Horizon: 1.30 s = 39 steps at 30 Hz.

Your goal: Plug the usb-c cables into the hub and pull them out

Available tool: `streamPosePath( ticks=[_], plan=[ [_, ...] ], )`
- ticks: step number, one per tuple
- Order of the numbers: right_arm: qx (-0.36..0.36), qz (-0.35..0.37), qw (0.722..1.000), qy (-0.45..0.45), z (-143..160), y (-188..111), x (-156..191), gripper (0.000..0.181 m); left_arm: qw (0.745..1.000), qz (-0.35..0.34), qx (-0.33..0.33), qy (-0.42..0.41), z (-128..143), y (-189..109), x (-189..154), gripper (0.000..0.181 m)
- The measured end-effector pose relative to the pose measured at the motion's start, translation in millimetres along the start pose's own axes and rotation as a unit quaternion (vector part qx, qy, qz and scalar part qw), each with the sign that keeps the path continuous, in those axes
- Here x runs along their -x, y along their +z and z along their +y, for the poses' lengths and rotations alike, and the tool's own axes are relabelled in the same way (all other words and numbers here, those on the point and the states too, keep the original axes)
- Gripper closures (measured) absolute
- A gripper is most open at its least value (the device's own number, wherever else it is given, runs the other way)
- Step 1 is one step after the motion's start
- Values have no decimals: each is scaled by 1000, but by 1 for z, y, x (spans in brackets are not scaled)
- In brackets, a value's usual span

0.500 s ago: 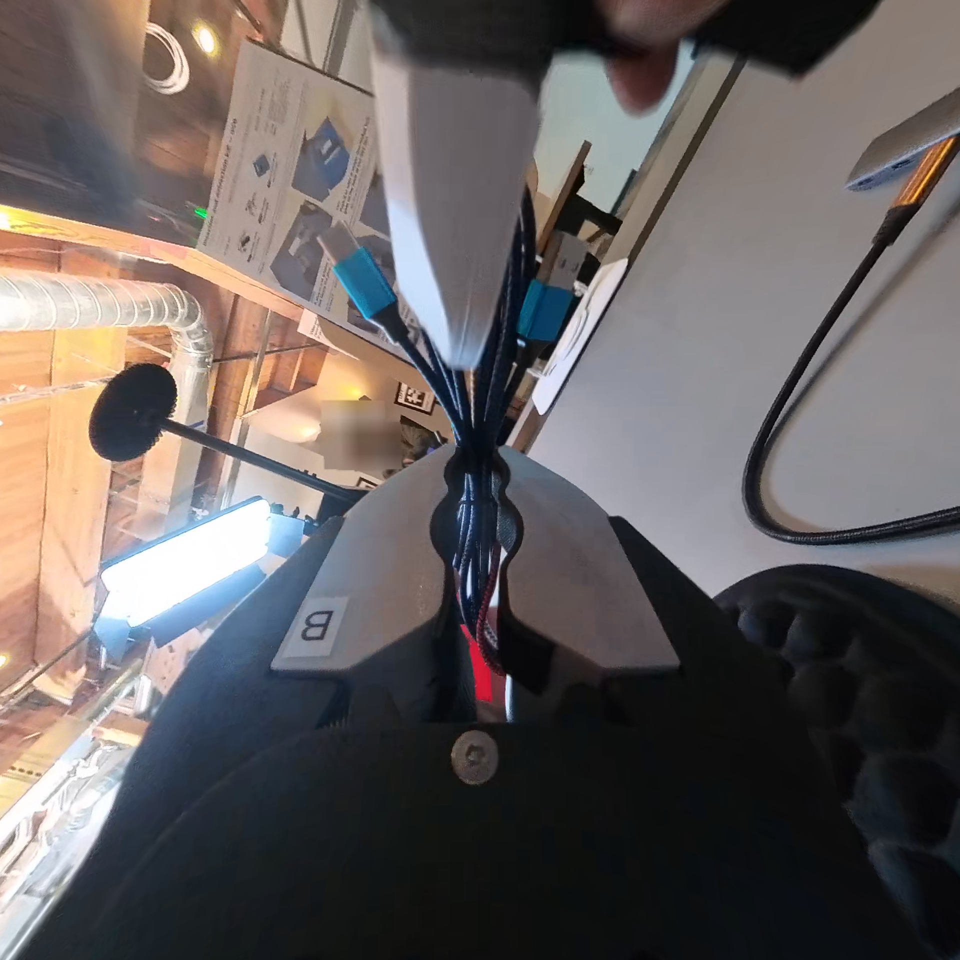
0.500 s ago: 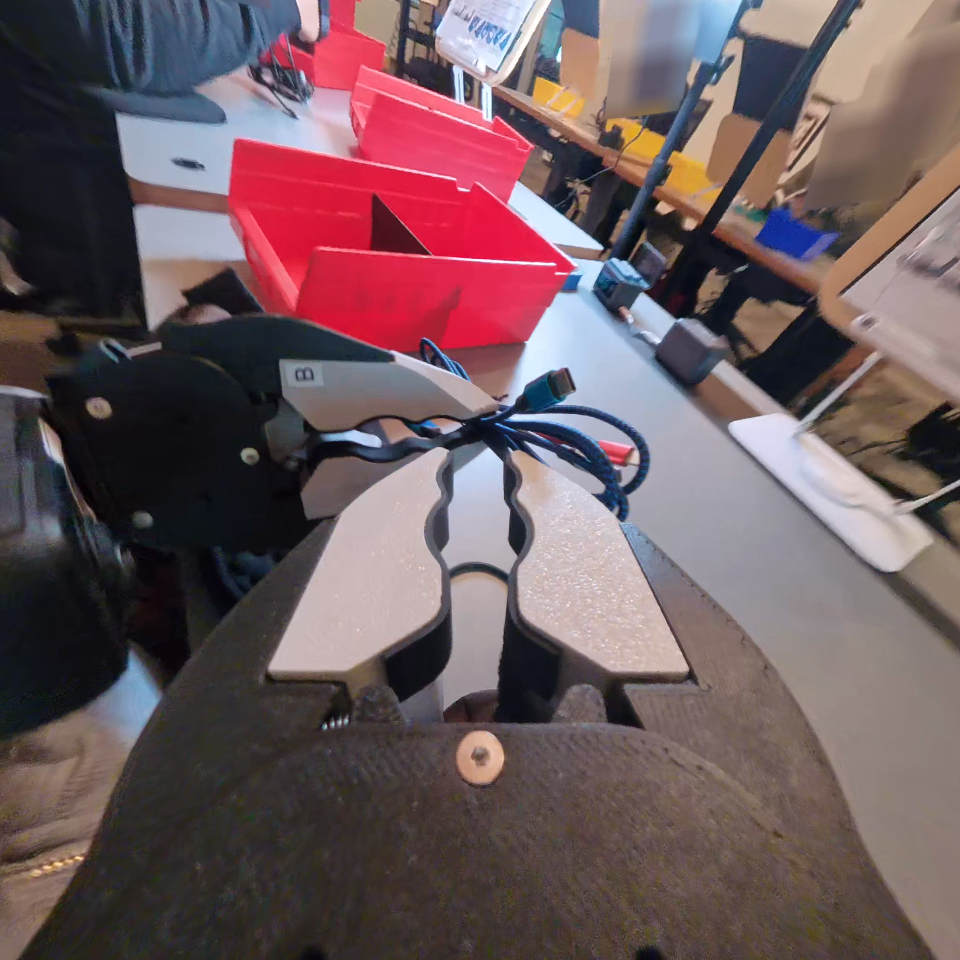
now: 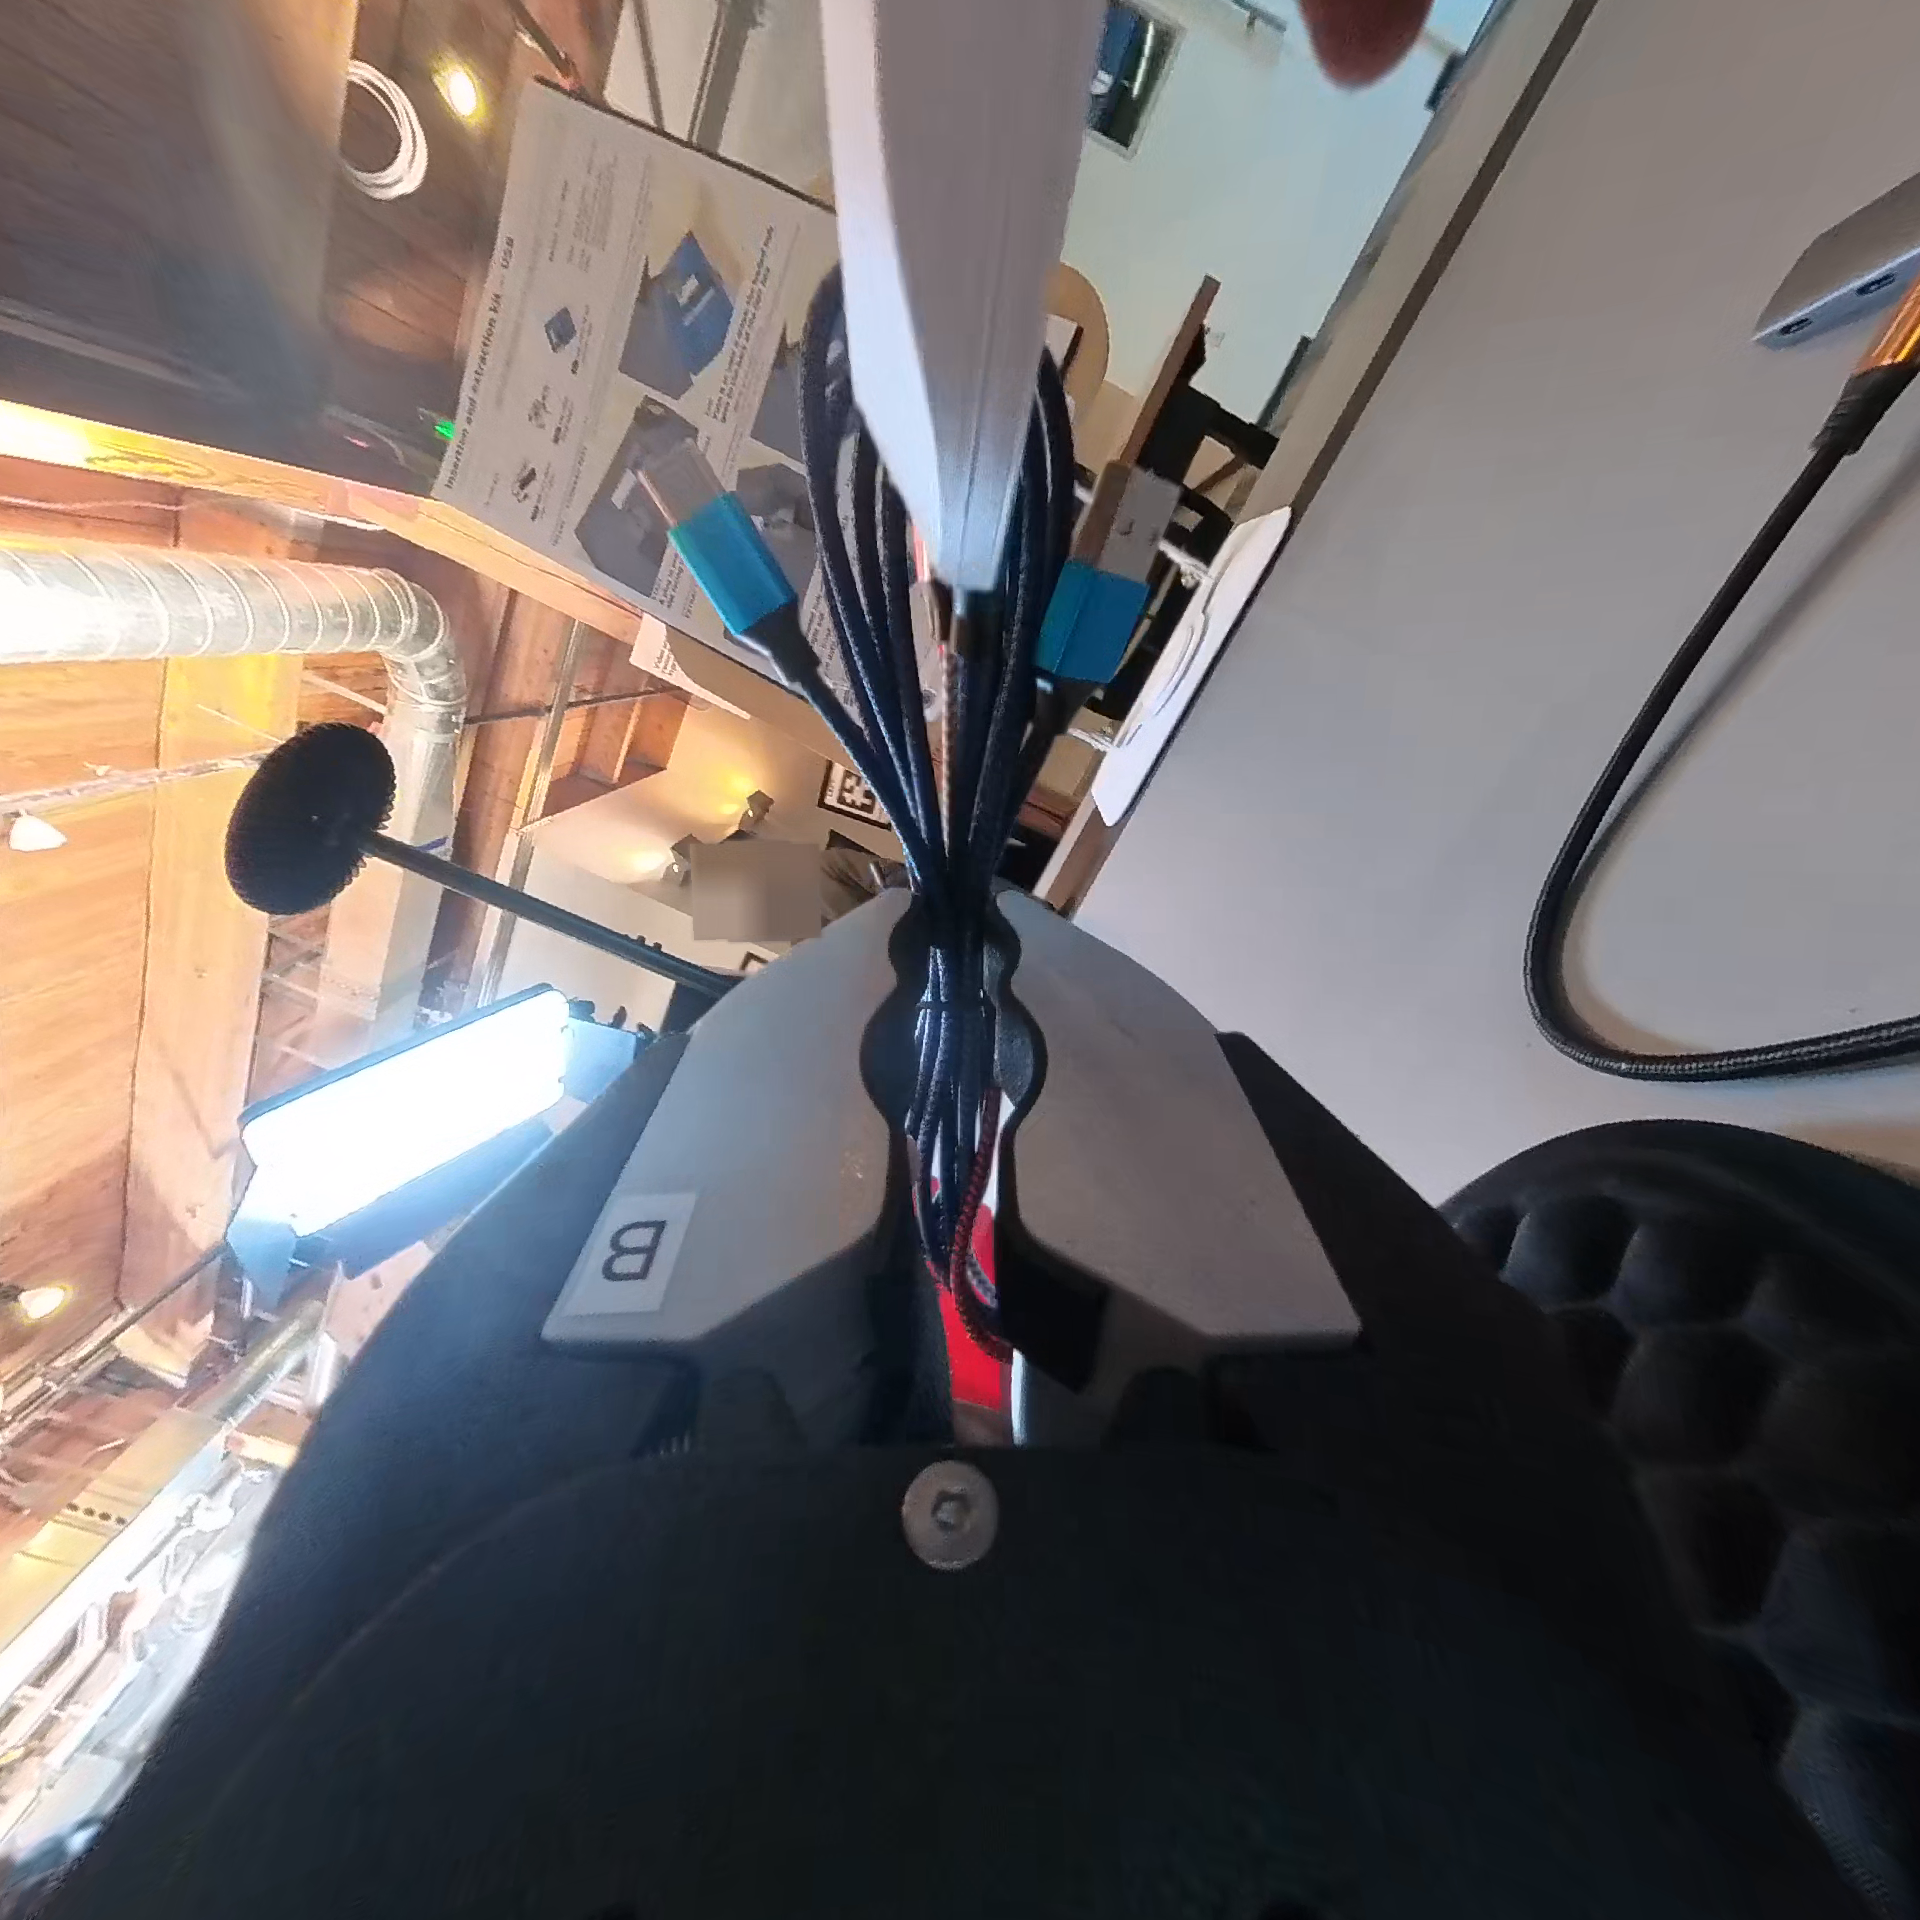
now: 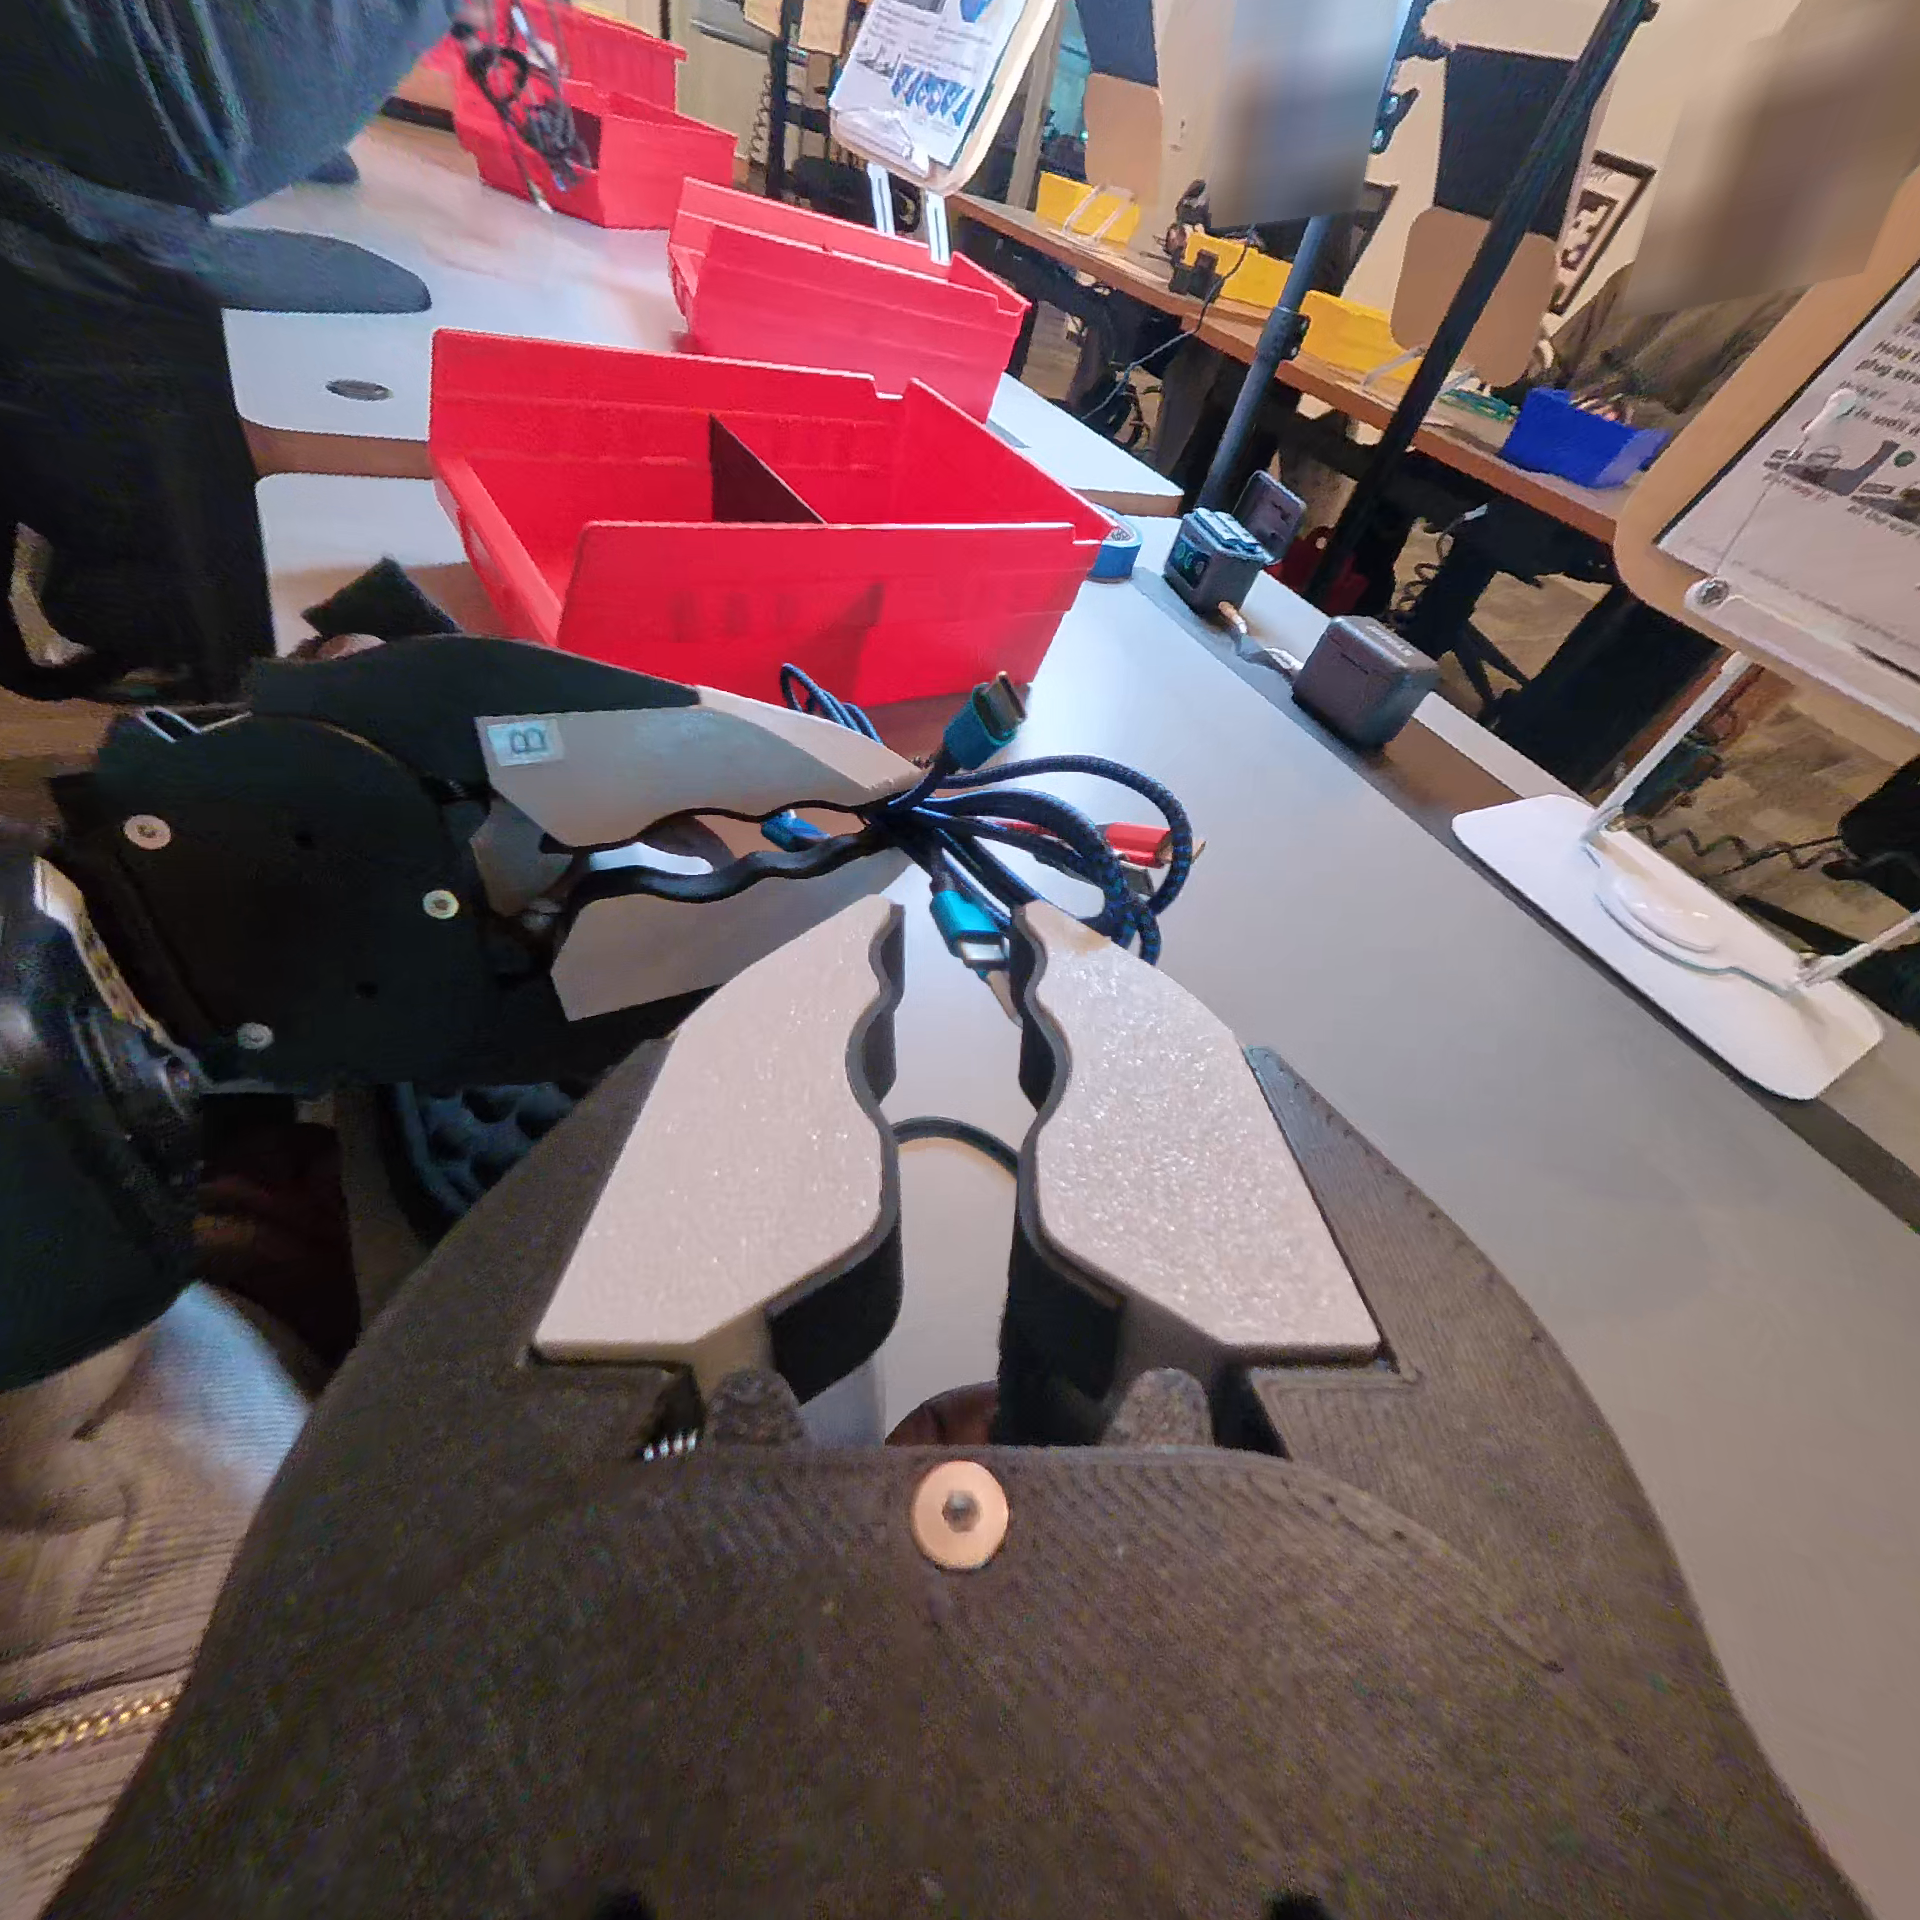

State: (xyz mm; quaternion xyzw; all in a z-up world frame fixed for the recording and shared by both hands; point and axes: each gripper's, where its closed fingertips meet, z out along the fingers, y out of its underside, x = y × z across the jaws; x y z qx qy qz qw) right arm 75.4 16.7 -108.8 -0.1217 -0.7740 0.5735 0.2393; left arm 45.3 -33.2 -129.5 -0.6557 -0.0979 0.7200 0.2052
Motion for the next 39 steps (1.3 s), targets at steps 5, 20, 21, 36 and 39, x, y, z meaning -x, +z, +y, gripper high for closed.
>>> streamPosePath(
  ticks=[5, 20, 21, 36, 39],
  plan=[
    [-5, -22, 999, 35, 1, 1, 2, 167, 1000, -4, -12, -4, -4, -2, 1, 171],
    [13, -71, 997, 22, 13, 2, 8, 171, 944, 246, -17, -218, -9, -16, -27, 146],
    [13, -80, 996, 22, 15, 2, 8, 172, 922, 273, -34, -272, -12, -20, -19, 141],
    [-88, -309, 947, -19, -16, -11, 29, 172, 690, 478, -252, -482, -68, -53, 23, 146],
    [-104, -324, 940, -8, -17, -10, 31, 172, 690, 483, -233, -486, -65, -51, 13, 150]
  ],
)
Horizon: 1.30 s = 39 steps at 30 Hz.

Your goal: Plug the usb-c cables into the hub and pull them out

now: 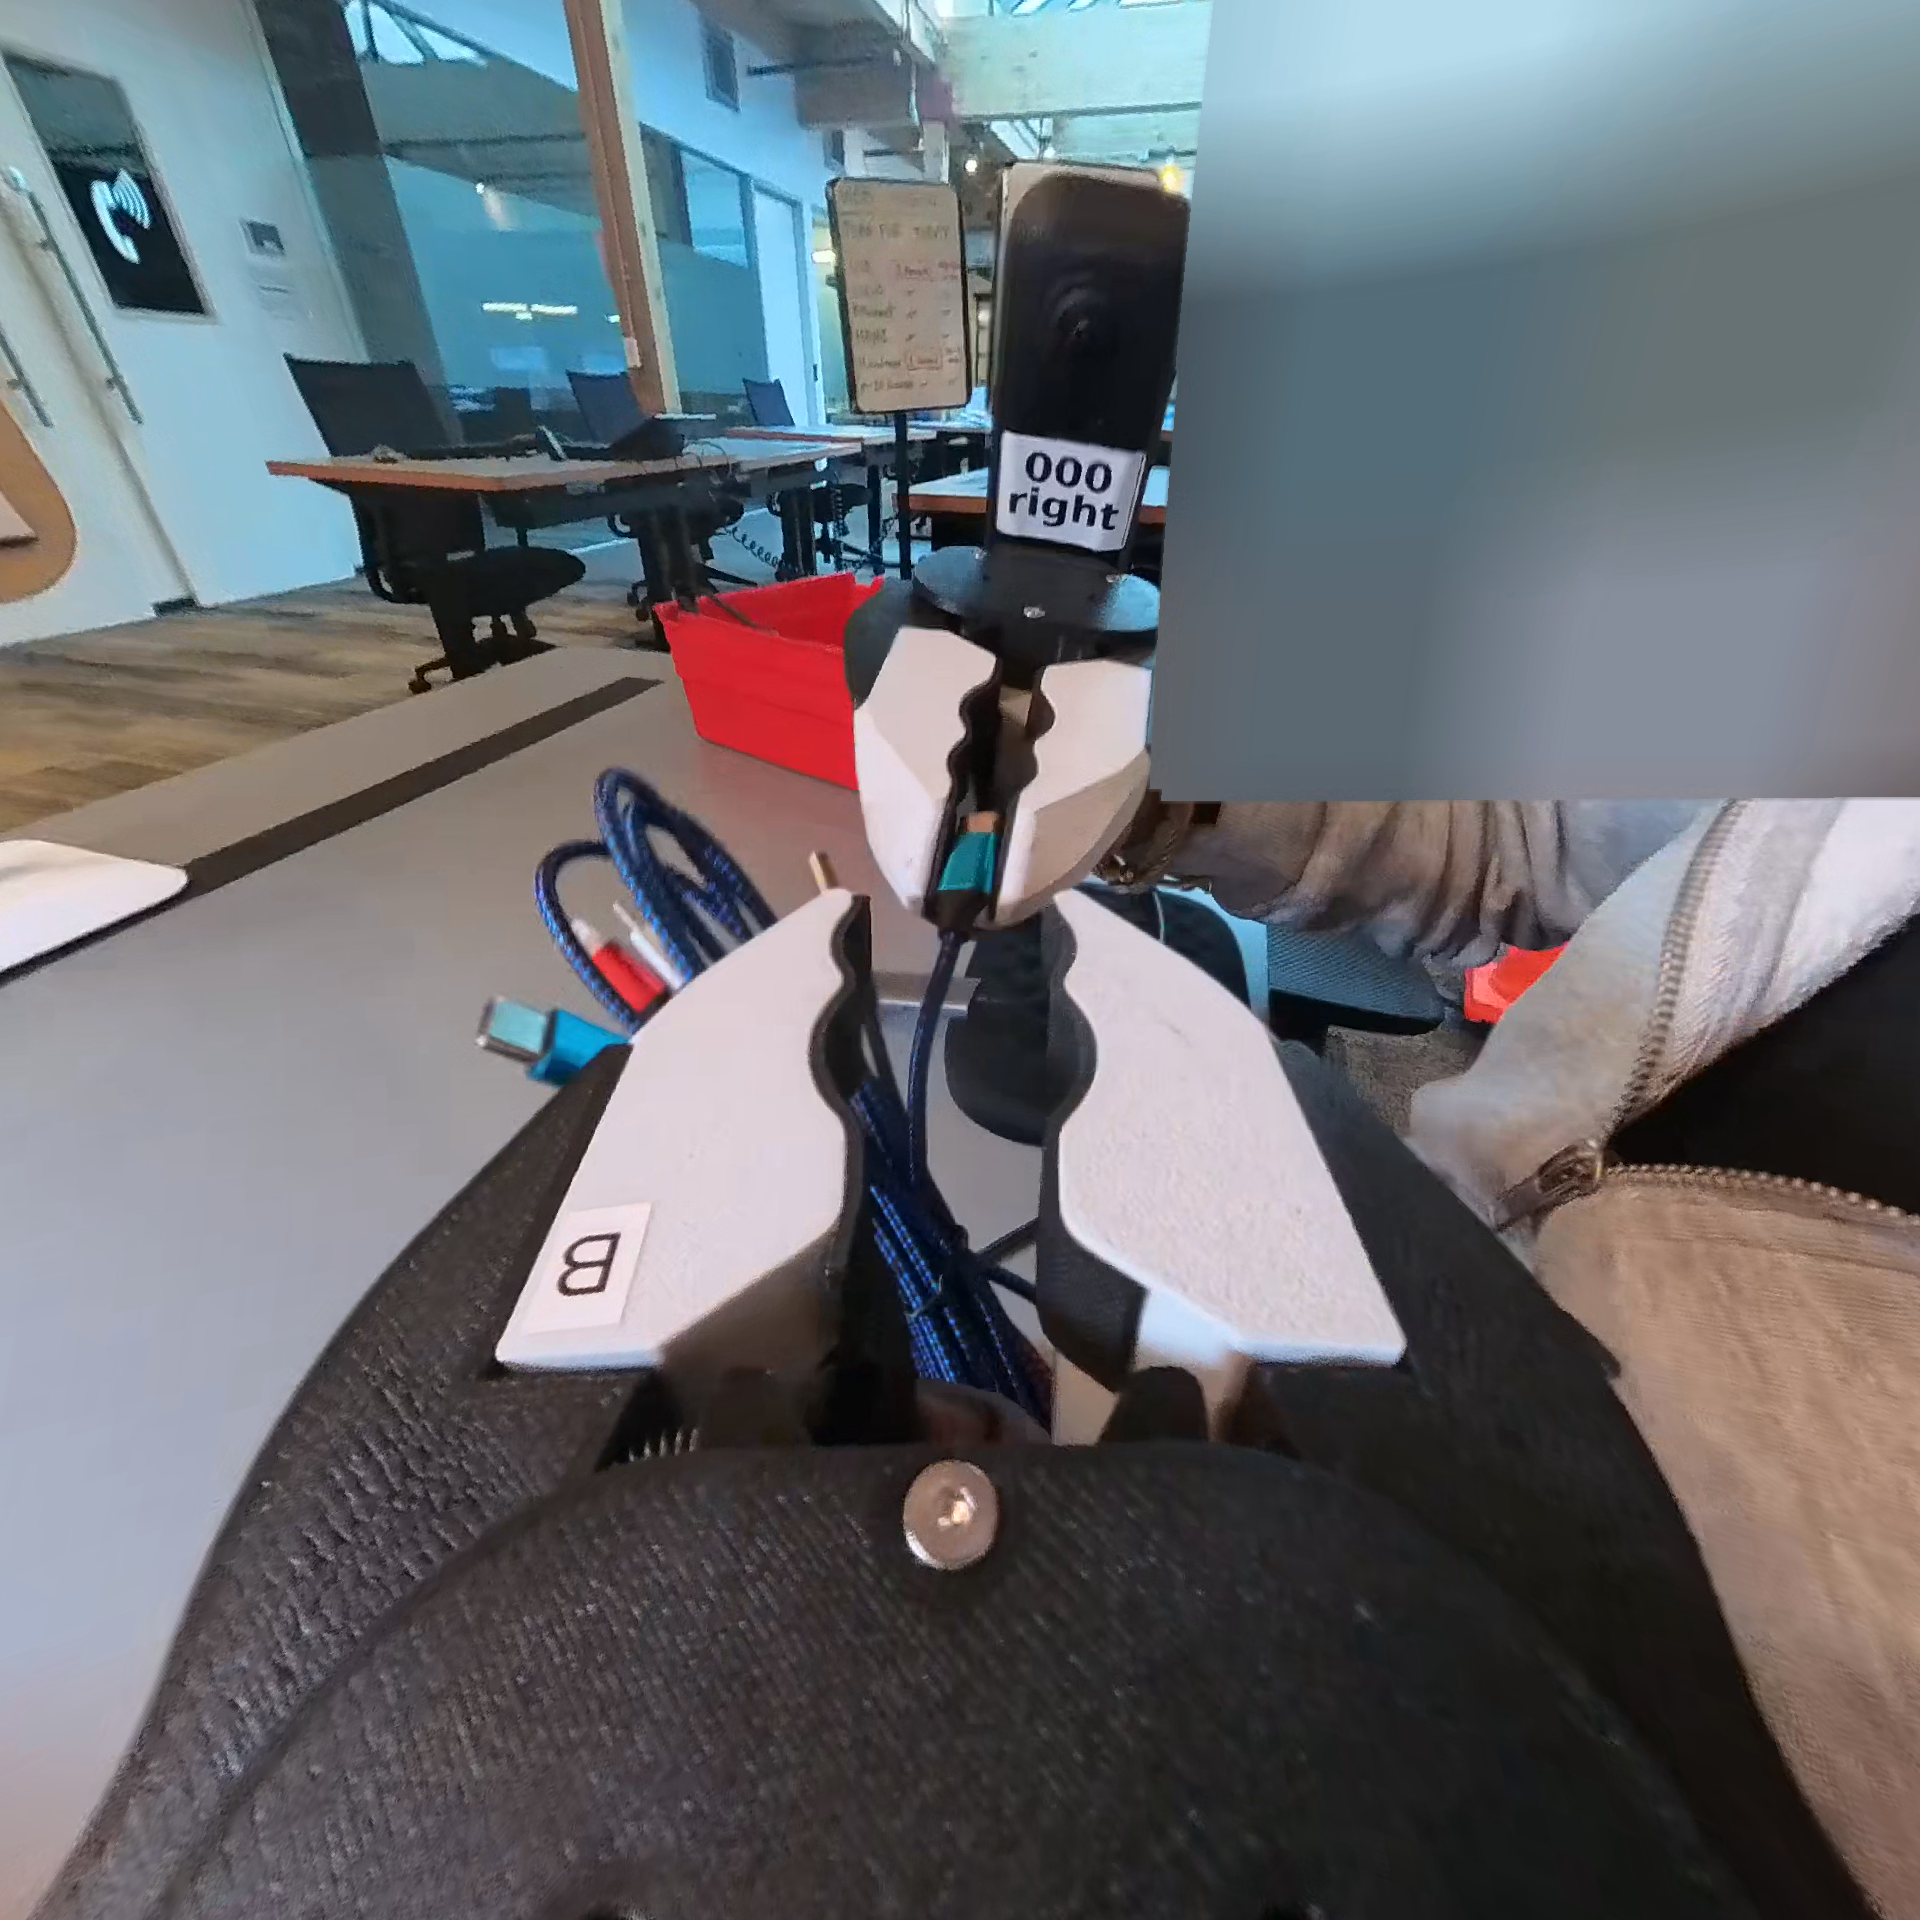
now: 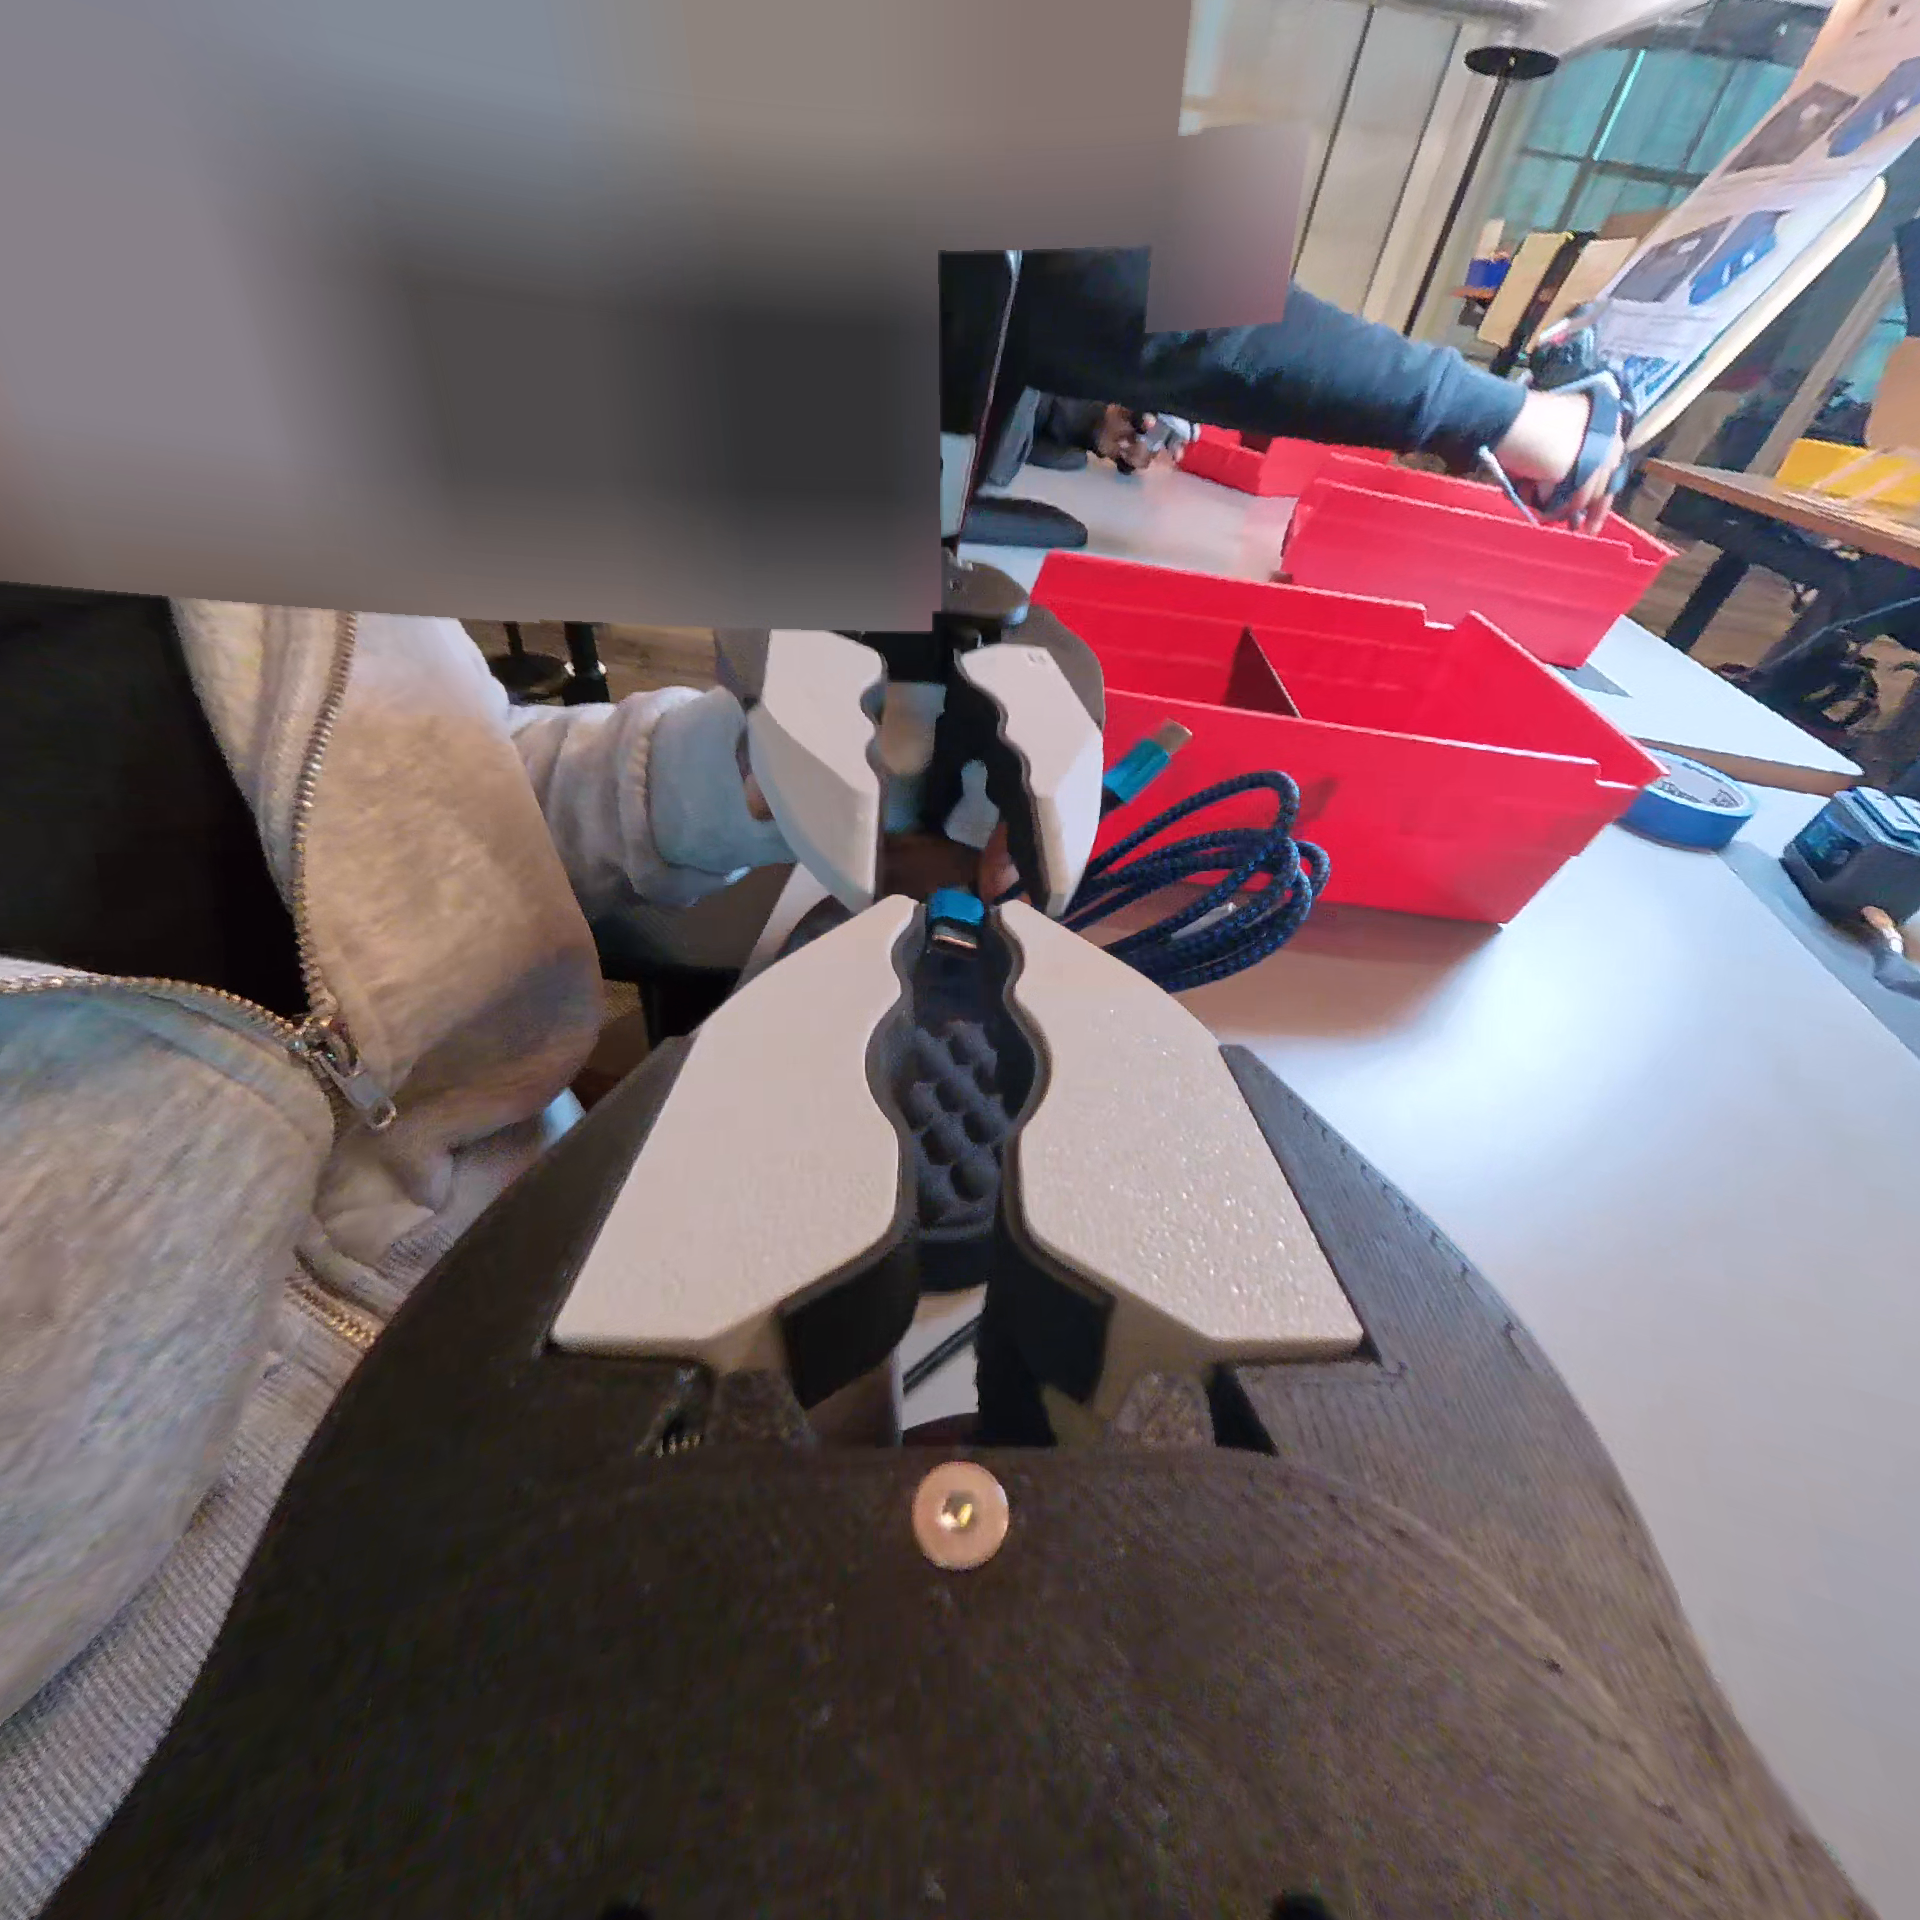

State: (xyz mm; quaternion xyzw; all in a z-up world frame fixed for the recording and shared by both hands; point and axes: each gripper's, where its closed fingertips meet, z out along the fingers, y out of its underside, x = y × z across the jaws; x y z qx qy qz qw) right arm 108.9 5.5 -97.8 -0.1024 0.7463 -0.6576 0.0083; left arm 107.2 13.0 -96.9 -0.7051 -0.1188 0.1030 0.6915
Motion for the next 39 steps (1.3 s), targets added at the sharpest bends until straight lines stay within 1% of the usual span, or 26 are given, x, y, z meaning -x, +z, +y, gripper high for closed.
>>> streamPosePath(
  ticks=[4, 7, 11, 14, 18, 20, 22, 24, 26, 29, 31, 35, 38, 39],
  plan=[
    [-21, -5, 1000, 8, 1, 0, 0, 172, 1000, 0, 2, -9, 11, -1, 1, 167],
    [-11, -5, 1000, 7, 6, 2, 2, 172, 1000, 8, -12, -20, 9, -3, 0, 167],
    [-13, -5, 1000, 3, 7, 4, 3, 171, 999, 16, -12, -25, 11, -1, -1, 169],
    [-17, -7, 1000, 4, 7, 4, 3, 171, 999, 23, -7, -36, 15, 0, -2, 173],
    [-21, -12, 1000, 2, 7, 3, 6, 171, 999, 34, -18, -21, 15, 0, -5, 176],
    [-14, -5, 1000, 2, 9, 4, 4, 171, 999, 28, -14, -16, 17, 0, -4, 176],
    [-1, 0, 1000, 25, 13, 3, 0, 170, 1000, 8, 0, 0, 21, 1, 0, 176],
    [-3, -8, 998, 60, 13, -1, -1, 159, 999, -26, 20, 34, 26, 1, 6, 176],
    [-5, -15, 996, 93, 13, -4, -2, 157, 997, -43, 36, 60, 30, 1, 8, 176],
    [15, -10, 995, 102, 21, -7, -5, 158, 997, -35, 41, 62, 33, 1, 4, 176],
    [20, -22, 993, 110, 22, -7, -2, 161, 996, -36, 48, 66, 37, 1, 4, 177],
    [25, -47, 989, 141, 23, -6, 2, 161, 994, -41, 61, 76, 43, 3, 3, 177],
    [33, -45, 988, 142, 24, -5, 1, 162, 994, -41, 67, 78, 45, 3, 3, 177],
    [35, -42, 989, 139, 24, -5, 1, 166, 993, -45, 70, 82, 45, 4, 4, 177]
  ],
)
